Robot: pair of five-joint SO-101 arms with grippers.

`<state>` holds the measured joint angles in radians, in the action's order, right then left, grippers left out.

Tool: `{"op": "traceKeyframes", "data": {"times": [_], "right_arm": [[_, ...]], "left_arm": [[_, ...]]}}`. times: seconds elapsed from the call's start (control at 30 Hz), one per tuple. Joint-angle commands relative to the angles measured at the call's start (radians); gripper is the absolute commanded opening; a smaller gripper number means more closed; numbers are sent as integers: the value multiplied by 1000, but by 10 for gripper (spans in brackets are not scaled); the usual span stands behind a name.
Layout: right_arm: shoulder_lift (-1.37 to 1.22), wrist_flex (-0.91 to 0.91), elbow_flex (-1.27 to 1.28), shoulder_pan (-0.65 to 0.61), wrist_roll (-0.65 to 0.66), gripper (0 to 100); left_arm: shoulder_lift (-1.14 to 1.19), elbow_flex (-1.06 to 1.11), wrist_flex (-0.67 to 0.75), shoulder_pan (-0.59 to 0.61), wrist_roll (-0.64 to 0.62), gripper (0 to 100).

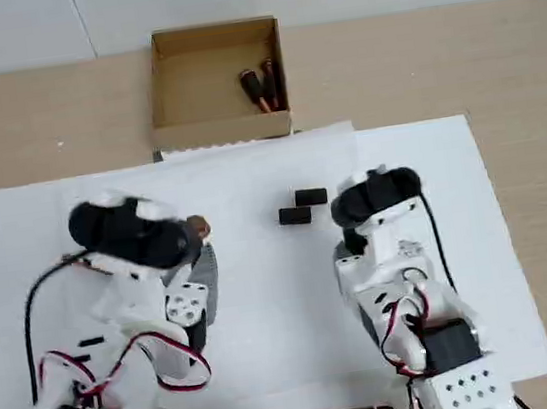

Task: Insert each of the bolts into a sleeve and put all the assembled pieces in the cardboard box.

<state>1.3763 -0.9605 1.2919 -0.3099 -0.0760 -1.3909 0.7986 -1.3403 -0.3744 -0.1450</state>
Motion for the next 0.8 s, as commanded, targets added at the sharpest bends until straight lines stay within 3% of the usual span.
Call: {"op": "traceKeyframes", "data": {"times": [0.0,0.37,0.6,0.77], "right_arm": [[15,82,20,-58,9,2],[15,248,112,-303,11,2],[15,292,106,-354,14,2],[16,305,106,-430,94,2]], "left_arm": [[-107,104,92,-2,-8,5],[-436,476,339,-2,-195,5],[-425,503,428,-2,-364,5],[-425,503,456,-2,-414,5]]}}
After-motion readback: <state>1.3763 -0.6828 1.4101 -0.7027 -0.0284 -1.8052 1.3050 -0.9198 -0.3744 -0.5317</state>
